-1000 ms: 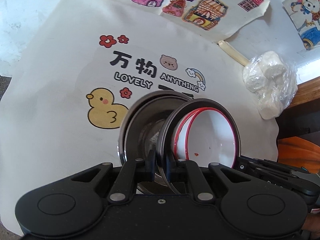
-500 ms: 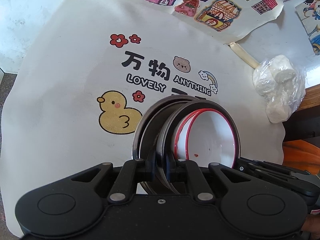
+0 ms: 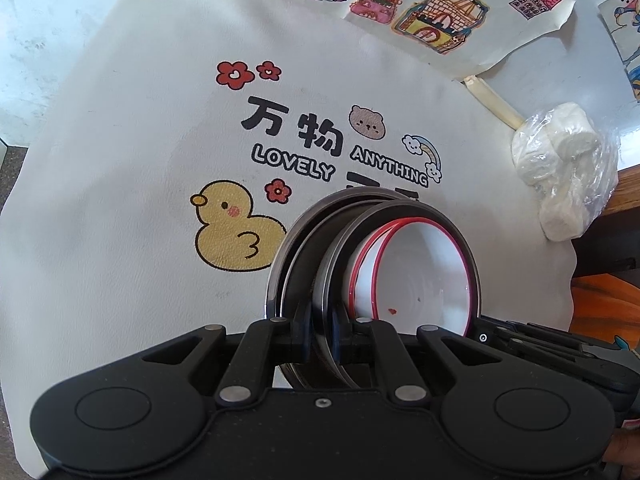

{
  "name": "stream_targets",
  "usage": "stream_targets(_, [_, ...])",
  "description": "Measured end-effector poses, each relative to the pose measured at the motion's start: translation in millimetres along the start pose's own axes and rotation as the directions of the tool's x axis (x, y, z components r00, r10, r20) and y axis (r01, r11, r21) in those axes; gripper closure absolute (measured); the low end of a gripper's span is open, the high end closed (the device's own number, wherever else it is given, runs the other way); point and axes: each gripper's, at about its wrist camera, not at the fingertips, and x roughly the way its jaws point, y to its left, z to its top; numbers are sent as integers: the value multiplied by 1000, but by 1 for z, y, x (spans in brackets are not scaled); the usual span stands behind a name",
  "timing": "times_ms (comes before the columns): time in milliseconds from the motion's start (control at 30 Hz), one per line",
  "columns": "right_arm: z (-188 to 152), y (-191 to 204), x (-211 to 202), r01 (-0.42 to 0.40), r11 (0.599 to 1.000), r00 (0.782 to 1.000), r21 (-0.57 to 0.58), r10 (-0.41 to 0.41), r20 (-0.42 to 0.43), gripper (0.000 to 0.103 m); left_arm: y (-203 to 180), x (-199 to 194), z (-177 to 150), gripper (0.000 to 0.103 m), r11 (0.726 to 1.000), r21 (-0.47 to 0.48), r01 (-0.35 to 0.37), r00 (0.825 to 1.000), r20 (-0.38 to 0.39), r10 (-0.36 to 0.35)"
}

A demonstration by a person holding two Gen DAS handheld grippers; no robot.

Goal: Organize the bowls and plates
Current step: 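Lift the nested bowl stack with both grippers and carry it over the shallow steel plate, then lower the bowl stack onto the shallow steel plate with both grippers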

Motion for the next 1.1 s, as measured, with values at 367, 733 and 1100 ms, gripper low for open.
stream_targets(367, [1, -1, 4, -4, 1000, 1000, 7, 4, -16, 90, 1, 3, 3, 95, 1000, -4, -9, 1000, -8, 9])
stream_targets(733, [3, -1, 8, -8, 1000, 1000, 5, 8, -18, 90, 1, 2, 7, 95, 1000, 2, -20, 1000, 6, 20])
stream_targets(1100, [6, 4, 13, -16, 1000, 1000, -2, 16, -17, 90, 1, -3, 12, 95, 999, 2, -34, 999, 19, 34])
